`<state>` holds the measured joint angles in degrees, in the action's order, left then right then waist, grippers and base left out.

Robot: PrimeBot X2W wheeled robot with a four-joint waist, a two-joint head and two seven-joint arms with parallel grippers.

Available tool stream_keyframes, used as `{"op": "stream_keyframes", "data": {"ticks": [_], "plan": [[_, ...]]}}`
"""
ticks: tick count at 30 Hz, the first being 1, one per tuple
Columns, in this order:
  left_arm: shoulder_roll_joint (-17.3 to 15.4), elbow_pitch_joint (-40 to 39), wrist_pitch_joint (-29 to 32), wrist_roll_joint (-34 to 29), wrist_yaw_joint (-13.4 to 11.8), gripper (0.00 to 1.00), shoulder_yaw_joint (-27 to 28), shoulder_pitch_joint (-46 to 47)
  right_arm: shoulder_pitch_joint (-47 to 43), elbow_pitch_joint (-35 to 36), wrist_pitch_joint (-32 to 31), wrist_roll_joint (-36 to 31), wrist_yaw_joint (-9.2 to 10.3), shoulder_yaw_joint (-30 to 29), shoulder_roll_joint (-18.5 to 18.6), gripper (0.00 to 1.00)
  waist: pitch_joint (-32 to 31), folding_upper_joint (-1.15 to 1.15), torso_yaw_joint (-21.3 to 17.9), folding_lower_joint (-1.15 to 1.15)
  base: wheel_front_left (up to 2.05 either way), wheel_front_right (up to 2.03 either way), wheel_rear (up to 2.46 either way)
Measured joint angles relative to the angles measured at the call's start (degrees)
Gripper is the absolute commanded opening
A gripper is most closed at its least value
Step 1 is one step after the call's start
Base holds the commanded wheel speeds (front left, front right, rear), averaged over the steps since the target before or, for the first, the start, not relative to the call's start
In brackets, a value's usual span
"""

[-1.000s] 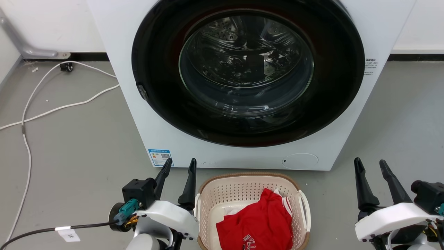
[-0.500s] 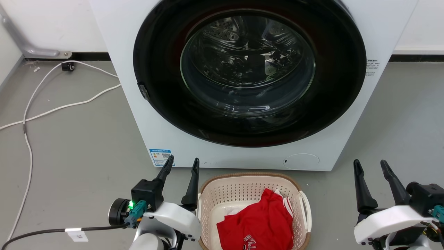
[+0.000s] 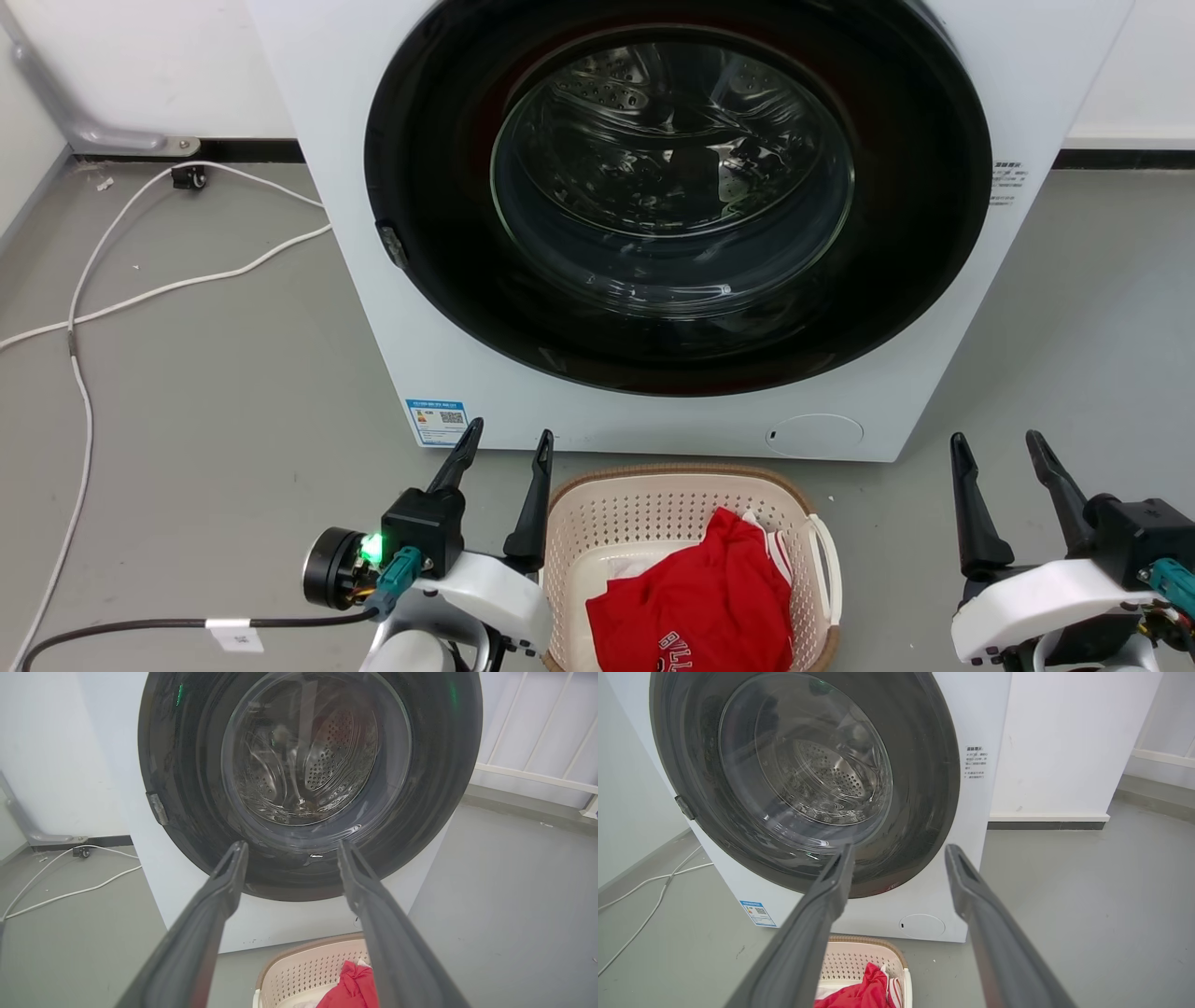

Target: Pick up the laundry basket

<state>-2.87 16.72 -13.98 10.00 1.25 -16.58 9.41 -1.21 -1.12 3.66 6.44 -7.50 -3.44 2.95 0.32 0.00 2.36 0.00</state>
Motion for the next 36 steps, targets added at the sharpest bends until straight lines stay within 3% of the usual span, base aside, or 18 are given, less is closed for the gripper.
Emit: {"op": "stream_keyframes", "data": {"ticks": [26,36], "plan": [[0.0,1.7,-1.0,-0.3,-0.8,1.0,-0.9,0.2,-0.3,-0.5,1.0,-0.4,0.0,-0.6,0.0,1.0,0.1,0.0,0.3,0.0,0.0,0.0,0.0],[0.0,6.3,-1.1,1.1,-1.6,1.0,-1.3,2.7,0.3,-0.2,-0.2,-0.3,0.0,-0.8,0.0,1.0,4.4,0.0,0.2,0.0,0.0,0.0,0.0]]}}
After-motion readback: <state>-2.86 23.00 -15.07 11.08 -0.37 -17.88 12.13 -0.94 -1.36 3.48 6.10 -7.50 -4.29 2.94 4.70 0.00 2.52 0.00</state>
